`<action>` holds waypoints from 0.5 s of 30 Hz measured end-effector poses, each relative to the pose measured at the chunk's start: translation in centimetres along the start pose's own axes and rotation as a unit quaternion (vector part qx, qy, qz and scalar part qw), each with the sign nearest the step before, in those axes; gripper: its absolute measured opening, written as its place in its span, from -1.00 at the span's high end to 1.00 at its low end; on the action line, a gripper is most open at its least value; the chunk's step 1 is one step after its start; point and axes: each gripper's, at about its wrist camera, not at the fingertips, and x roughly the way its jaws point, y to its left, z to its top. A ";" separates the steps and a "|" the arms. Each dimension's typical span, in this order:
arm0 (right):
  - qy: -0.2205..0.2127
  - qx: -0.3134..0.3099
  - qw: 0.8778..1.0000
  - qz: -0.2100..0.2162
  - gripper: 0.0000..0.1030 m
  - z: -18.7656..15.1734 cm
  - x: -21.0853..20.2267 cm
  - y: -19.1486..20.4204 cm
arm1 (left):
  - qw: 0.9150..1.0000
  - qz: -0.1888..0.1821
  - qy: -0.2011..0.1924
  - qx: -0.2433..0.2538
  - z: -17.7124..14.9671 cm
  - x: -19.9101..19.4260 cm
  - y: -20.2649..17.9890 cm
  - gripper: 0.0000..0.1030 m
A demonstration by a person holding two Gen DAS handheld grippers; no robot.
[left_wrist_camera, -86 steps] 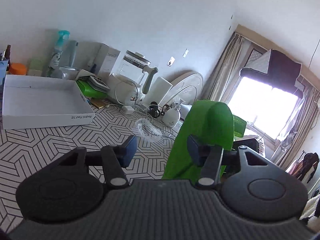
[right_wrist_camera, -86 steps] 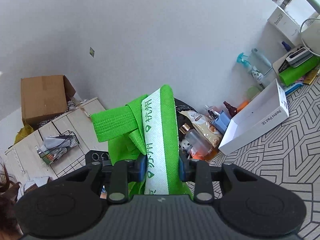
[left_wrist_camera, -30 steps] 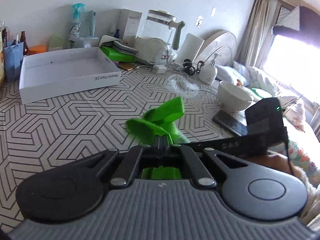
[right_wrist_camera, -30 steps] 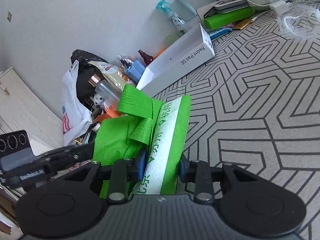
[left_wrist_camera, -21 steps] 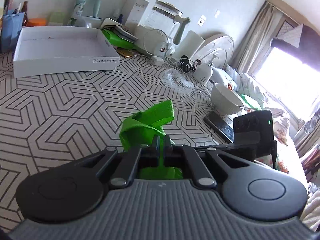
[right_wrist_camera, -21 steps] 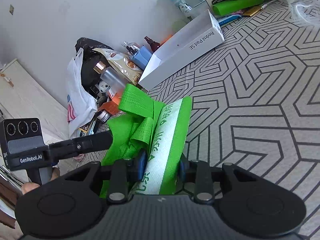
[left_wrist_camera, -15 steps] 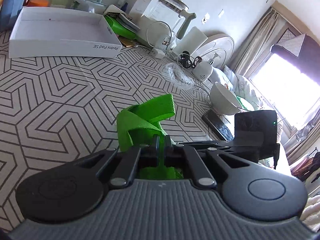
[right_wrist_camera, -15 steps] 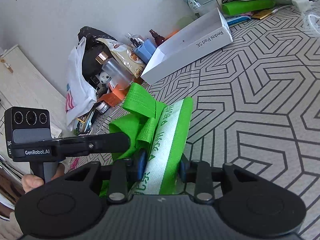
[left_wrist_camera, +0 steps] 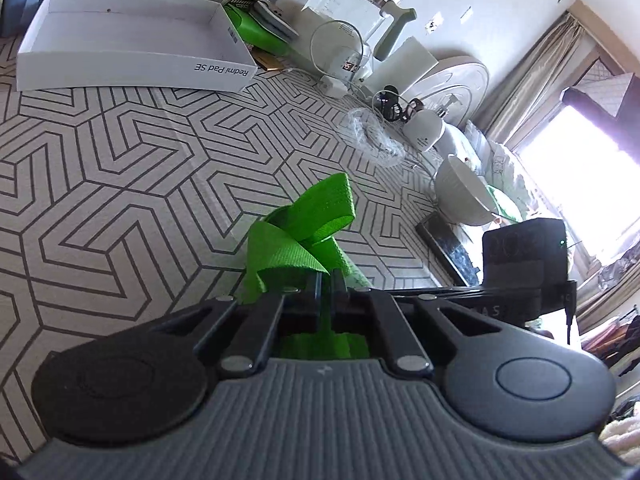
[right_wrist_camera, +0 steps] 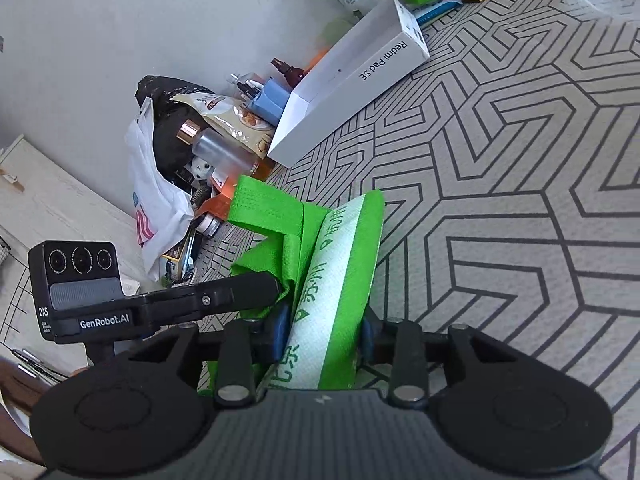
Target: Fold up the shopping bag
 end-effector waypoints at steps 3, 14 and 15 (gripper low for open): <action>0.004 0.007 1.000 0.001 0.28 0.0 -0.3 -0.3 | 1.000 -0.016 0.006 -0.016 0.2 0.3 0.5 0.92; -0.004 0.044 0.997 0.071 0.25 0.1 -1.4 -2.4 | 0.988 -0.099 0.005 -0.117 -0.4 0.4 3.9 0.91; -0.003 0.039 0.997 0.071 0.21 0.1 -1.5 -2.3 | 0.985 -0.105 0.009 -0.135 -0.5 0.6 4.5 0.91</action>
